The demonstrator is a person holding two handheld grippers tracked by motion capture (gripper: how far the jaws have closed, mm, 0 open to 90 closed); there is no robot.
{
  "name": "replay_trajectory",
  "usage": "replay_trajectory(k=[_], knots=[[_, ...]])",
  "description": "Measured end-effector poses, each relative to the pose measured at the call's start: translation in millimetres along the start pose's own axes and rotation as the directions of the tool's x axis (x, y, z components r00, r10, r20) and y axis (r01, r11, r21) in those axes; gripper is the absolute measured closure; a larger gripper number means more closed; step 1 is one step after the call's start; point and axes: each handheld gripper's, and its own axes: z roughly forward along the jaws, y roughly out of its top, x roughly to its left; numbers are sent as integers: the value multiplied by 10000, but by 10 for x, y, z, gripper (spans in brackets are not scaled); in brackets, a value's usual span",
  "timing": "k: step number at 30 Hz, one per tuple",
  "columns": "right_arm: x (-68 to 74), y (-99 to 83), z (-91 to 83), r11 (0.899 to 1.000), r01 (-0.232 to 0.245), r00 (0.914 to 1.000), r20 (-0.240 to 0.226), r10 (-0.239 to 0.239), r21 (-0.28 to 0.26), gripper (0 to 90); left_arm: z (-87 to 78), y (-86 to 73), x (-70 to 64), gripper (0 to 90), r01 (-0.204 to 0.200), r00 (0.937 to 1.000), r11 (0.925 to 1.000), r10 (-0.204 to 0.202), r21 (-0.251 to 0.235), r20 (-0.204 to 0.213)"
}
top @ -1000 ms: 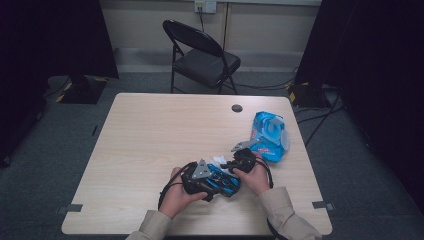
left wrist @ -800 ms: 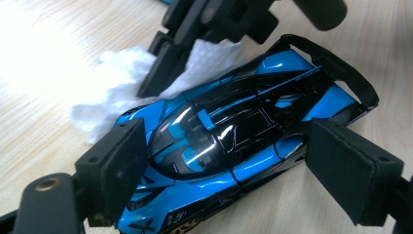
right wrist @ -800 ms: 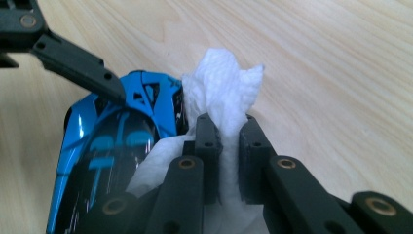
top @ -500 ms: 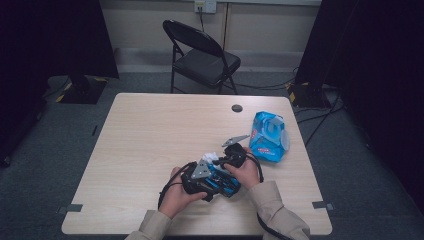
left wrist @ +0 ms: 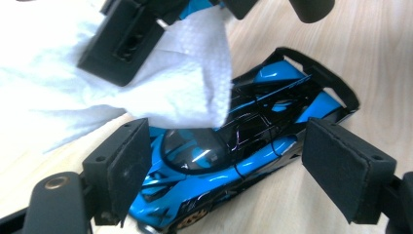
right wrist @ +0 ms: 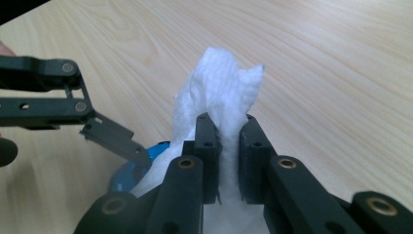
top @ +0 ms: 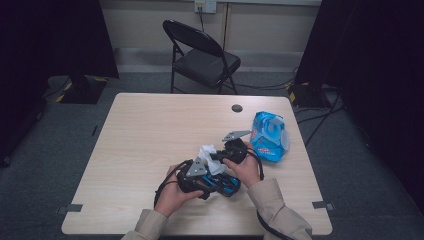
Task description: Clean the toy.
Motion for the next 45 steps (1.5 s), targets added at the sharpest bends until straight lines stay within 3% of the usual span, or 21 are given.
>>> replay_trajectory(k=[8,13,16,25,34,41,45], knots=[[258,115,-190,9986,283,9996,-48,-286,-446,818,-308,-2,-29,177,37,9998,10000,-37,-16,-193],[486,91,-190,9979,435,9987,-262,-448,-484,817,-531,-86,-15,177,228,9990,9997,-228,3,-380],[612,43,-141,9976,461,9978,-455,-485,-519,815,-639,-160,0,180,541,9979,9984,-545,-134,-353],[893,-17,86,9974,651,9944,-819,-675,-307,809,-876,-394,40,193,754,9946,9971,-746,74,-722],[1122,29,446,9954,956,9873,-1260,-963,-117,792,-1080,-582,106,209,1084,9876,9940,-1060,143,-1154],[1192,47,639,9920,1231,9816,-1501,-1179,263,771,-1141,-705,115,219,1256,9844,9915,-1205,332,-1281],[1187,47,665,9926,1186,9821,-1504,-1132,276,707,-1173,-744,110,224,1349,9826,9904,-1297,308,-1326]])
